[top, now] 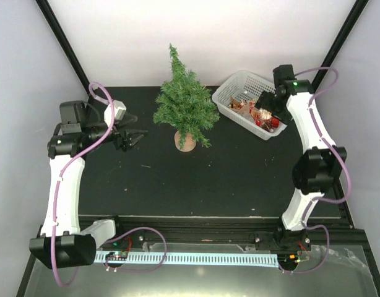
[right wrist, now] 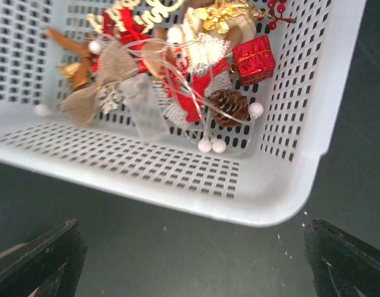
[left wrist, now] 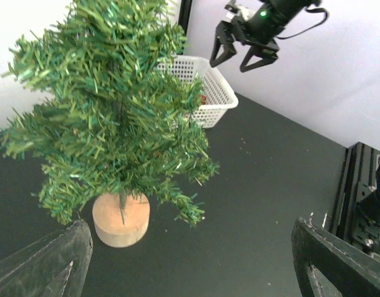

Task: Decorate the small christmas tree

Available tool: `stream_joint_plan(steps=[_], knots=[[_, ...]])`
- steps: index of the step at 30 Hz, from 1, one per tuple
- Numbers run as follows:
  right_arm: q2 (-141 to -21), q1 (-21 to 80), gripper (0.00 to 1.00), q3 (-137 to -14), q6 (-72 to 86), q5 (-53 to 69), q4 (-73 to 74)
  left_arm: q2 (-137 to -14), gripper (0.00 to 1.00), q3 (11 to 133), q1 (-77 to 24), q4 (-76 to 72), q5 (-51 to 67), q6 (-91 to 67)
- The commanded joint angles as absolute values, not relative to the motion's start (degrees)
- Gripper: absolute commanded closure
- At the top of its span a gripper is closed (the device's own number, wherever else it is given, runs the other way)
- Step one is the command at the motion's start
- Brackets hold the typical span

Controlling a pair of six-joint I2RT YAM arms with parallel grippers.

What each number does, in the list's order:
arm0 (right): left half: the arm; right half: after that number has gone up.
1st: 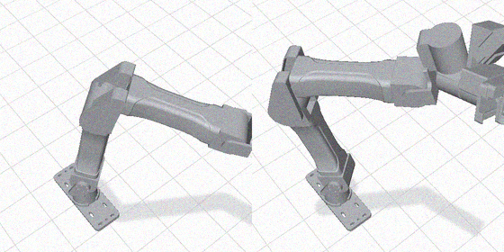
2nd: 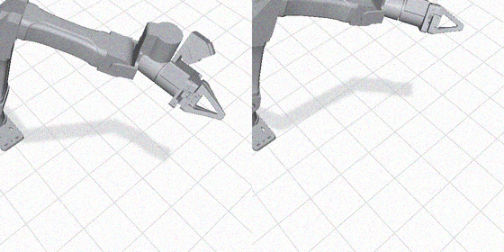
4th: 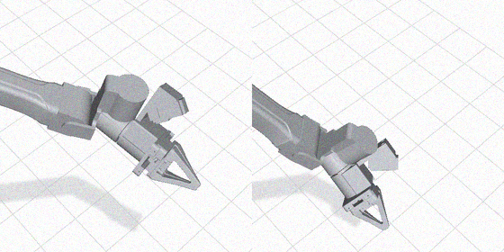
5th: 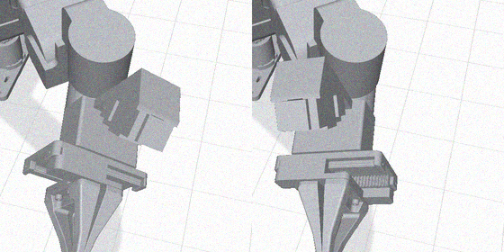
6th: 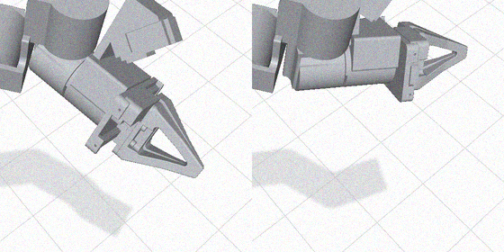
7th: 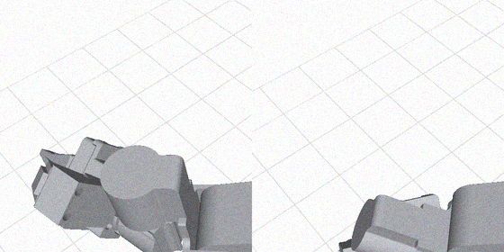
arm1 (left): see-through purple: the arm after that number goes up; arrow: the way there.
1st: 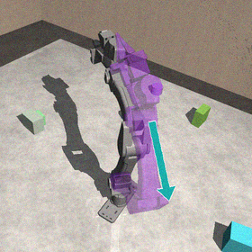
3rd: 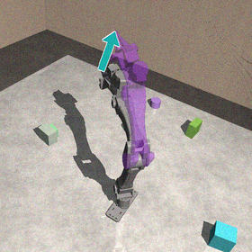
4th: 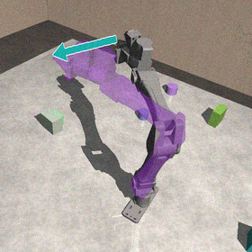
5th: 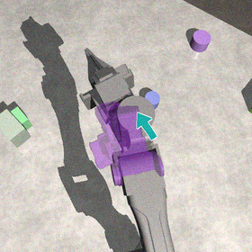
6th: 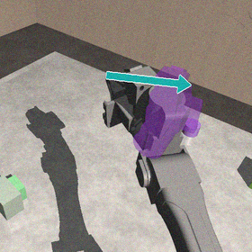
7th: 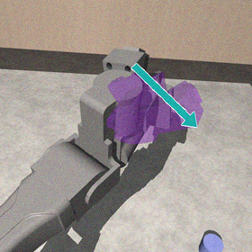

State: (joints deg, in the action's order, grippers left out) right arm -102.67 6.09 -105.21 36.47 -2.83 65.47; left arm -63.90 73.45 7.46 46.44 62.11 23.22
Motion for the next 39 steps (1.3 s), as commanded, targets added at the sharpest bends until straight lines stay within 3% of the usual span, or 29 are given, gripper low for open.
stream_joint_plan(steps=[1,5,15,39], knots=[[-109.41,4.93,0.04,-111.01,38.3,-2.72,67.48,-63.48,0.14,72.2,8.1,52.35,60.84,26.76],[-114.0,3.29,0.04,-115.18,40.36,-5.59,71.09,-62.93,0.14,70.42,8.76,51.98,60.23,24.01],[-112.67,-1.8,0.08,-113.89,44.71,-11.05,72.96,-63.82,0.14,68.58,8.99,53.7,61.35,23.34],[-111.51,-4.53,0.12,-91.3,46.24,-0.36,59.62,-62.64,0.14,65.17,8.99,56.15,63.39,25.93]])
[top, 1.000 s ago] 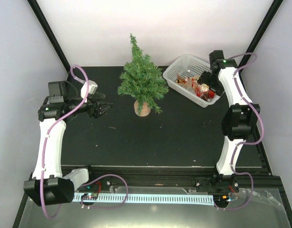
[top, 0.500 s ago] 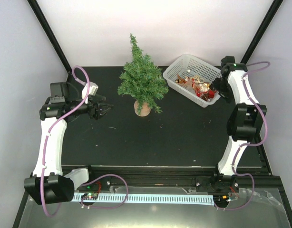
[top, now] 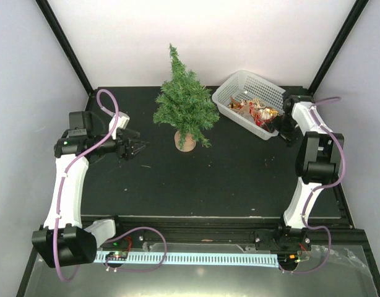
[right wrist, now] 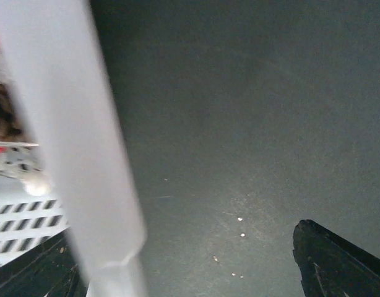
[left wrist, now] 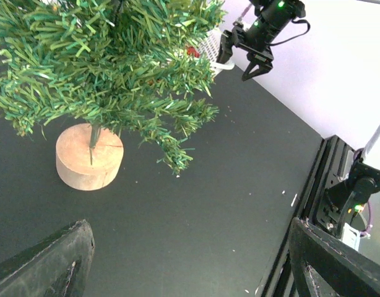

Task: Decorate the small christmas tree

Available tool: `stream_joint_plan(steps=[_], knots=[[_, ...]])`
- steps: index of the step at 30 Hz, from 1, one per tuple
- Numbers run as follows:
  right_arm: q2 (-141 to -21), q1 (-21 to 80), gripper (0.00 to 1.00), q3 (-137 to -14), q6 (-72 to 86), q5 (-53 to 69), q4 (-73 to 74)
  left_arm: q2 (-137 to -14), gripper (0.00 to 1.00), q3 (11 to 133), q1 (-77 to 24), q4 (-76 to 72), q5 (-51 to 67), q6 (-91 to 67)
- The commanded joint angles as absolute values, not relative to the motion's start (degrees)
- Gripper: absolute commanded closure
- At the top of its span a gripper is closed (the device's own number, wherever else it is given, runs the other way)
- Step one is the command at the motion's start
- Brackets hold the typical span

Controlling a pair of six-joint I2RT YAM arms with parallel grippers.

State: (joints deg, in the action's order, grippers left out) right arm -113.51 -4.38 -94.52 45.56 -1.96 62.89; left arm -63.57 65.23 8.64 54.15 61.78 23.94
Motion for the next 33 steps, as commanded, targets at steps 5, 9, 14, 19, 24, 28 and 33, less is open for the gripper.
stream_joint_plan(steps=[5,9,14,19,24,28,33], knots=[[-109.03,-4.39,0.13,-86.36,45.27,-0.8,58.41,-62.99,0.14,64.94,9.02,57.38,63.54,27.33],[-105.22,-4.19,0.13,-80.95,45.16,0.12,56.65,-63.46,0.14,64.79,9.03,57.29,64.01,27.47],[-98.64,-3.16,0.13,-73.44,44.95,2.36,54.76,-64.04,0.14,64.96,8.98,56.87,64.43,27.5],[-89.08,-0.71,0.13,-63.9,45.51,5.7,52.92,-64.56,0.14,64.87,8.99,57.18,64.41,28.44],[-82.4,1.47,0.13,-55.83,45.39,7.51,51.84,-65.34,0.14,64.77,9.1,57.14,64.47,28.91],[-77.57,4.16,0.13,-50.16,46.26,8.6,51.4,-65.61,0.14,64.95,9.14,56.87,64.37,29.0],[-72.76,14.47,0.13,-49.55,49.99,8.74,52.02,-65.54,0.13,64.71,9.11,57.18,64.07,29.49]])
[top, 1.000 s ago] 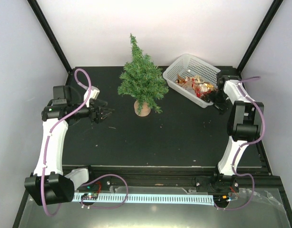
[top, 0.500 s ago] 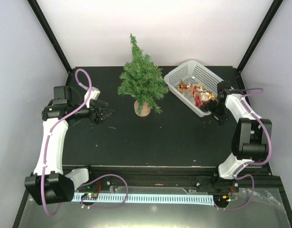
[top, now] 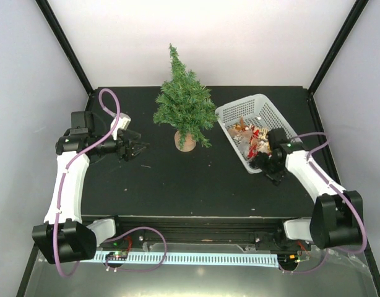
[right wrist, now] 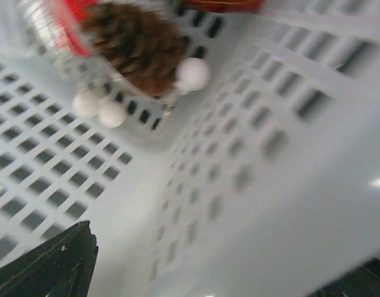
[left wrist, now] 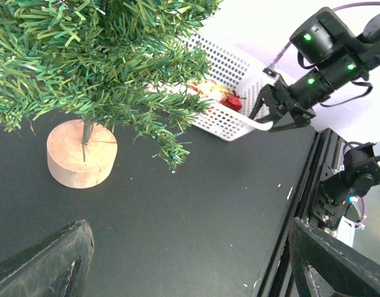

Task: Decorate the small christmas tree

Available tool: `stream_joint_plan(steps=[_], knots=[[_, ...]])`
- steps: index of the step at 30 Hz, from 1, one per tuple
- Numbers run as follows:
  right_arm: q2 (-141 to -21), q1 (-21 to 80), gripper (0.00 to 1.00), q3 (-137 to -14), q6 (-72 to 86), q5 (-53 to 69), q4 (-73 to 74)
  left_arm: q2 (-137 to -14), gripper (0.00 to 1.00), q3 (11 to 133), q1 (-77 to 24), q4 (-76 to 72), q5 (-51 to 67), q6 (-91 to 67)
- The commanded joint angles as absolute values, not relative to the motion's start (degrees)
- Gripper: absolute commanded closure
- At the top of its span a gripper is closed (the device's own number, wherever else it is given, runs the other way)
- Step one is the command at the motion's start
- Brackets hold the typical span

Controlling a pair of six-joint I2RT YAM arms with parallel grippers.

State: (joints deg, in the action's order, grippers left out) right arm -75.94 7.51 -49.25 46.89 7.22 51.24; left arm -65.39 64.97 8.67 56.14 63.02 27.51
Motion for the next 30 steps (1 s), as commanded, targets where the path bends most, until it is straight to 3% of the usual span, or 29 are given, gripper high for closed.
stream_joint_plan(steps=[1,6,16,22,30], knots=[[-72.28,16.89,0.13,-50.63,51.23,7.84,52.6,-65.5,0.13,64.55,9.17,57.28,64.07,29.79],[-73.75,23.96,0.13,-56.17,53.28,6.95,54.01,-65.48,0.13,63.66,9.27,56.85,64.66,29.91],[-77.76,23.98,0.12,-70.87,46.74,-4.38,64.15,-65.0,0.13,63.26,9.37,57.49,64.39,30.55],[-79.76,19.57,0.12,-76.01,44.58,-7.2,65.05,-64.6,0.13,62.49,9.33,58.4,64.25,31.24],[-89.15,7.8,0.15,-77.06,41.48,-2.02,59.17,-64.31,0.13,62.17,9.4,58.31,63.48,30.54]])
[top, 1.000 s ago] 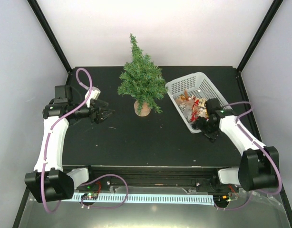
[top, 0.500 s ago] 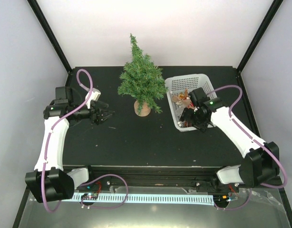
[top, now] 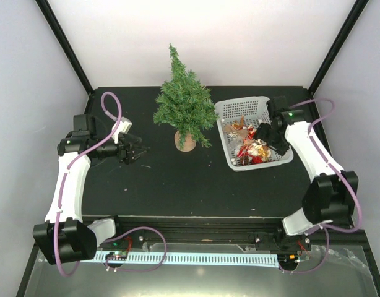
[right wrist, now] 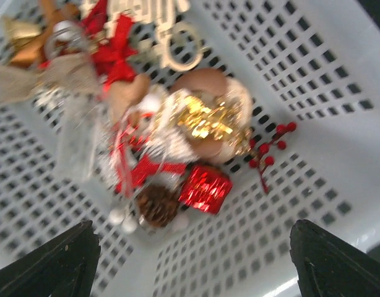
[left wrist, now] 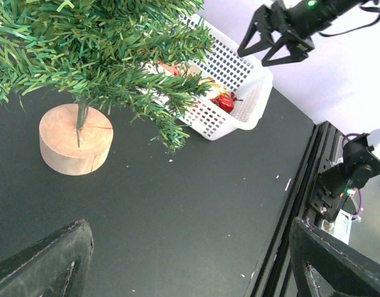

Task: Decorate the small christmas tree

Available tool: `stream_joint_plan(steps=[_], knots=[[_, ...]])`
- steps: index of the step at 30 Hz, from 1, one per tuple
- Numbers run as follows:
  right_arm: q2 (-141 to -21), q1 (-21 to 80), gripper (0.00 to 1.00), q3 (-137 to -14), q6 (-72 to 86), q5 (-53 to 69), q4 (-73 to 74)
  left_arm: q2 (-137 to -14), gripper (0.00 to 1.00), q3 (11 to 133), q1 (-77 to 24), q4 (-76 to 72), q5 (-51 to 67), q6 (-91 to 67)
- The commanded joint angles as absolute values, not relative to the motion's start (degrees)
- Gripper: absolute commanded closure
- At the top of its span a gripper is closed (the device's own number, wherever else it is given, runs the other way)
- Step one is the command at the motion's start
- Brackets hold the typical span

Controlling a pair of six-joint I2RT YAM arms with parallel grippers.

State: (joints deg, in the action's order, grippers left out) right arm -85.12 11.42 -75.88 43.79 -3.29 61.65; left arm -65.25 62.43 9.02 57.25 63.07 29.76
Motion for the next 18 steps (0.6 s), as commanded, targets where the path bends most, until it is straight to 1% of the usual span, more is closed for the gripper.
stream_joint_plan(steps=[1,7,13,18], knots=[[-90.15,6.87,0.16,-77.53,41.34,-1.69,58.82,-64.39,0.13,62.07,9.42,58.47,63.46,30.56],[-94.87,4.21,0.16,-77.84,40.89,-0.43,57.63,-64.74,0.14,62.46,9.41,59.19,62.93,31.28],[-93.52,3.83,0.16,-69.68,41.36,3.1,53.44,-65.22,0.14,63.02,9.41,59.76,62.35,32.26],[-89.93,3.86,0.16,-62.47,40.71,3.36,51.07,-66.07,0.13,62.86,9.42,59.84,62.48,32.59]])
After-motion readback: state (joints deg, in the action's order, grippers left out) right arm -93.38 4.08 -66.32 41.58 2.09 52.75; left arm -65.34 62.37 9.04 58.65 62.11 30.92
